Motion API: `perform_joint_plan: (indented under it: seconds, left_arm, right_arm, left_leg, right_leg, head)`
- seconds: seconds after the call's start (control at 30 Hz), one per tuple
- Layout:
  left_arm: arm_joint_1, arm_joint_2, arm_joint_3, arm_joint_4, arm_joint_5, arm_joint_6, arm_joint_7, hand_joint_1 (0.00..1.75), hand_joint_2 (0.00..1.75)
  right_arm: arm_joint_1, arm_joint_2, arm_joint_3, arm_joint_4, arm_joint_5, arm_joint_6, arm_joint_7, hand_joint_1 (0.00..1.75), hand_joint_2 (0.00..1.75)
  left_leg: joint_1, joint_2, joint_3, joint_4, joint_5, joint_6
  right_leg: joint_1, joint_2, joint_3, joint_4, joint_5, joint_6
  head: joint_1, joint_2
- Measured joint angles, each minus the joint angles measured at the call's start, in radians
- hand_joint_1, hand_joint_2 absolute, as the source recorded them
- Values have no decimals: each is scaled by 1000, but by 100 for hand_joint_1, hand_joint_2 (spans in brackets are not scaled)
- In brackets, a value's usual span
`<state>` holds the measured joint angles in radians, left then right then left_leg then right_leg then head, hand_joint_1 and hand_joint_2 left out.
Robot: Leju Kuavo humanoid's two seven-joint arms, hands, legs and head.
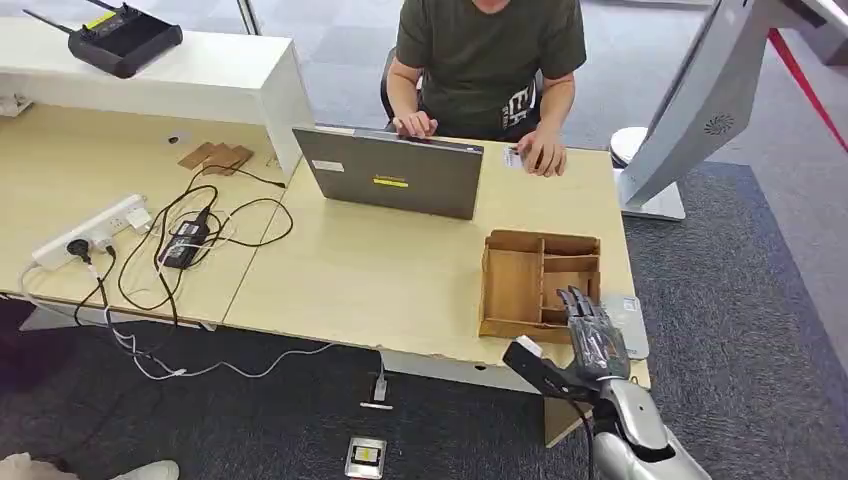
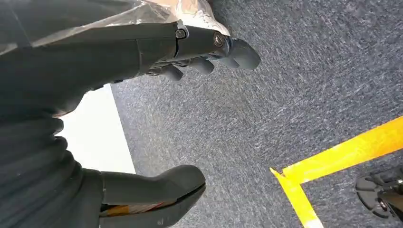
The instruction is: Pass the card to the sensor for recognition and then transmit it.
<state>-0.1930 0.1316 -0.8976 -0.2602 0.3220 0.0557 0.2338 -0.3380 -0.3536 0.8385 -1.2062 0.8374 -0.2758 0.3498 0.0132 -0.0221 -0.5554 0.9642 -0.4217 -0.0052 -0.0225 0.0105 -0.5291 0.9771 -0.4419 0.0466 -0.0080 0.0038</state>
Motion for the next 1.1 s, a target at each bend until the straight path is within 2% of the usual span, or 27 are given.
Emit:
perform_joint_plan:
  seconds: [0.67,0.7,0.73,0.77,0.9,1.0,1.03,1.1]
  left_arm:
    - [3,0,0,0,14,6,-7,0,175]
    - [4,0,0,0,14,6,-9,0,175]
    - [4,0,0,0,14,6,-10,0,175]
    - [4,0,0,0,14,6,-10,0,175]
    - [5,0,0,0,14,6,-10,0,175]
    - [5,0,0,0,14,6,-10,0,175]
    - [5,0,0,0,14,6,-10,0,175]
    - [5,0,0,0,13,6,-10,0,175]
  right_arm:
    - [1,13,4,-5,67,-29,-8,3,175]
    - [2,14,4,-5,72,-32,-8,120,175]
    - [2,15,3,-5,76,-36,-7,120,175]
    - [2,16,3,-5,79,-38,-7,161,175]
    - [2,19,-3,-5,85,-40,-7,168,175]
    - [2,20,-5,-5,85,-39,-7,162,175]
    - [2,20,-6,-5,85,-38,-7,168,175]
    - [2,21,-8,-4,88,-38,-4,162,175]
  left_leg:
    - [0,0,0,0,0,0]
    - [0,0,0,0,0,0]
    - [0,0,0,0,0,0]
    - [0,0,0,0,0,0]
    - [0,0,0,0,0,0]
    - [0,0,0,0,0,0]
    - [0,0,0,0,0,0]
    - [0,0,0,0,0,0]
  right_leg:
    - [0,0,0,0,0,0]
    - [0,0,0,0,0,0]
    - [0,0,0,0,0,0]
    - [0,0,0,0,0,0]
    - [0,0,0,0,0,0]
    - [0,0,0,0,0,0]
    - [0,0,0,0,0,0]
    - [0,0,0,0,0,0]
  head:
    - [0,0]
    - [0,0]
    - [0,0]
    - [0,0]
    - [0,0]
    - [0,0]
    - [0,0]
    - [0,0]
